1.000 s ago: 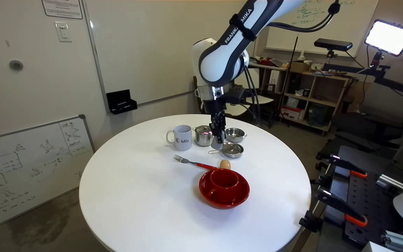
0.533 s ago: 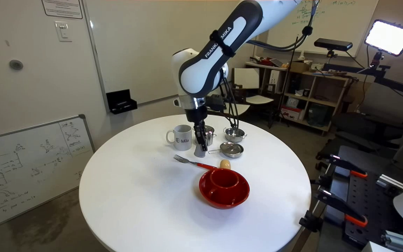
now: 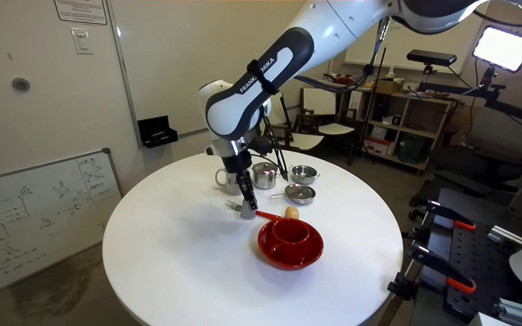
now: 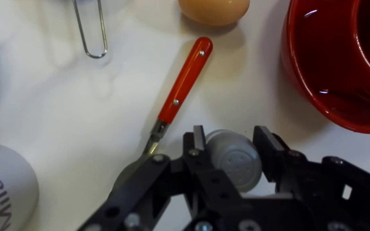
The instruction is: Move the salt cellar to the left of the table
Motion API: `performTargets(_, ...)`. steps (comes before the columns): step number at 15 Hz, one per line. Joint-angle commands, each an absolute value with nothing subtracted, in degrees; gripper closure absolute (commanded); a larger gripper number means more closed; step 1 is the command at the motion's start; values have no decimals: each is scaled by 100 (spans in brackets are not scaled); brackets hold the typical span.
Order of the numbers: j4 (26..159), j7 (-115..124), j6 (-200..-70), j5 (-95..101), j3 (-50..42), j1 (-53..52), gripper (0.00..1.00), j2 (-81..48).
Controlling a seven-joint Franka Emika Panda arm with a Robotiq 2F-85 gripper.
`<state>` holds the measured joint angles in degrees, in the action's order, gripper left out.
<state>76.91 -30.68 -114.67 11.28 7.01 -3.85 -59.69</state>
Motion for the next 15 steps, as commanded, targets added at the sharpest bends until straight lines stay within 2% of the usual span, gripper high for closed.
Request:
performTargets(1, 6739, -3163, -11144, 1193, 718, -520, 84, -6611)
performTargets(4, 6304, -3120, -11103, 1194, 686, -616, 84, -6955)
performTargets(5, 6204, -3129, -11050, 1185, 685, -627, 76, -7017)
performTargets(7, 5992, -3119, -10916, 1178, 667, -654, 84, -7108)
performTargets(8, 5893, -3106, -10866, 1174, 660, -667, 70, -7162)
performTargets(9, 5808, -3106, -10811, 1169, 653, -667, 34, -7199)
performTargets(11, 5640, -3109, -10736, 1171, 637, -676, 26, -7298)
performTargets(15, 5369, -3134, -10640, 1143, 621, -658, 0, -7487)
